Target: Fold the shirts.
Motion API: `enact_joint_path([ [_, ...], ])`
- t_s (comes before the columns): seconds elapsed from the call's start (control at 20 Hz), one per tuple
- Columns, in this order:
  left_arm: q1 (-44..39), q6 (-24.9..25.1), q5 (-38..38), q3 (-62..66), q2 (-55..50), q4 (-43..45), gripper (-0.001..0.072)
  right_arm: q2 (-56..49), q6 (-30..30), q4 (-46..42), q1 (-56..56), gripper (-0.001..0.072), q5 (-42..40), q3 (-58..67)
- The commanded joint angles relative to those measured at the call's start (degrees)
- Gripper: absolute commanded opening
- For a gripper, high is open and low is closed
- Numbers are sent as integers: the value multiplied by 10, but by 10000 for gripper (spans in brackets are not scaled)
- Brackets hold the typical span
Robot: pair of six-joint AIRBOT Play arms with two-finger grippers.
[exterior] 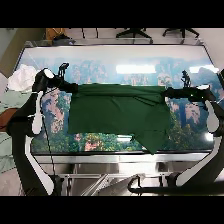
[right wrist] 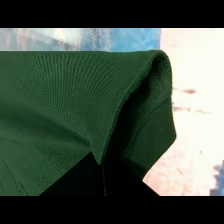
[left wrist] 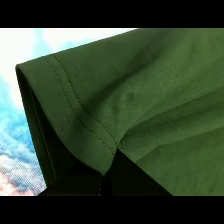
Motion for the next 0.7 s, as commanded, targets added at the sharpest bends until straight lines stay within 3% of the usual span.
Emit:
enact_joint_path([
  [0.0, -2, 0, -29, 1, 2, 10, 87, 9, 1, -3, 6, 80, -5, 1],
  [0.05, -2, 0, -35, 1, 8, 10, 418, 17, 1, -3, 5, 207, -5, 1],
  [0.1, -2, -5, -39, 1, 16, 10, 633, 28, 5, -11, 4, 239, -4, 1],
  [0.2, 5, -23, -59, 1, 43, 17, 660, 64, 47, -78, 4, 258, -4, 1],
  [0.3, 21, -58, -104, 1, 81, 30, 660, 118, 144, -207, 4, 394, 1, 1],
  [0.4, 43, -83, -176, -2, 108, 33, 660, 176, 231, -319, 3, 391, 45, -2],
  [0.5, 61, -92, -224, -57, 143, 33, 659, 228, 242, -320, -10, 362, 94, -35],
  [0.65, 83, -80, -215, -228, 214, 29, 659, 312, 267, -304, -43, 364, 109, -152],
])
